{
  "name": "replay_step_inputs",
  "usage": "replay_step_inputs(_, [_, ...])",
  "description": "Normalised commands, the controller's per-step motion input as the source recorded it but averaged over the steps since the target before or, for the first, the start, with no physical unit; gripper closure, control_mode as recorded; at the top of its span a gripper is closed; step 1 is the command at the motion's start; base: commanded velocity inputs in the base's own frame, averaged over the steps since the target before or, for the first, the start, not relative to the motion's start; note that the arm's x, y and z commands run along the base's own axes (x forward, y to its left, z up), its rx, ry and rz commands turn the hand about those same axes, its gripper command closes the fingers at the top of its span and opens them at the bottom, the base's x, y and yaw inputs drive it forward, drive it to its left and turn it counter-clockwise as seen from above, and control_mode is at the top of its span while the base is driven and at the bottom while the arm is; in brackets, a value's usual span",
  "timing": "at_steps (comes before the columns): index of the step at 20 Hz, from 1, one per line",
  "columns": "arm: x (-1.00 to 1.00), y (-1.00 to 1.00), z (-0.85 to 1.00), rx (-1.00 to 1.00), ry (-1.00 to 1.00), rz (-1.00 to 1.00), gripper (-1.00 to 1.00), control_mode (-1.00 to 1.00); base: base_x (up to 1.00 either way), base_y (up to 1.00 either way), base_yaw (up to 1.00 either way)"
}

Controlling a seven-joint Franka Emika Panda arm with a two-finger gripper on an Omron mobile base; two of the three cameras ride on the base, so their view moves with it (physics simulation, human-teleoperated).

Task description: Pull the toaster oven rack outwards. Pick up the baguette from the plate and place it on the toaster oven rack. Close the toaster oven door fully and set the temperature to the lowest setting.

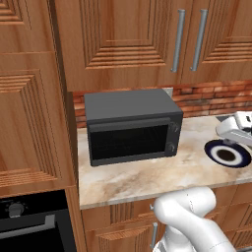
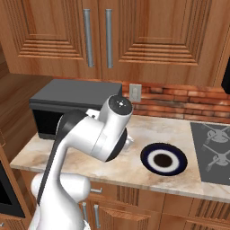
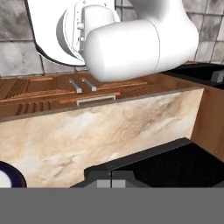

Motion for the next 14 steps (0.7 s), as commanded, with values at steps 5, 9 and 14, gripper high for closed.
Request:
replay_step_inputs(5, [0.17,0.24,0.00,-0.01,-0.02,0.00,1.00,-1.00,0.00,0.00,0.00])
replay_step_inputs(9, [0.13,0.20,0.00,0.00,-0.01,0.00,1.00,-1.00,0.00,0.00,0.00])
replay_step_inputs(14, [0.08,0.03,0.00,0.00,-0.01,0.00,1.00,-1.00,0.00,0.00,0.00])
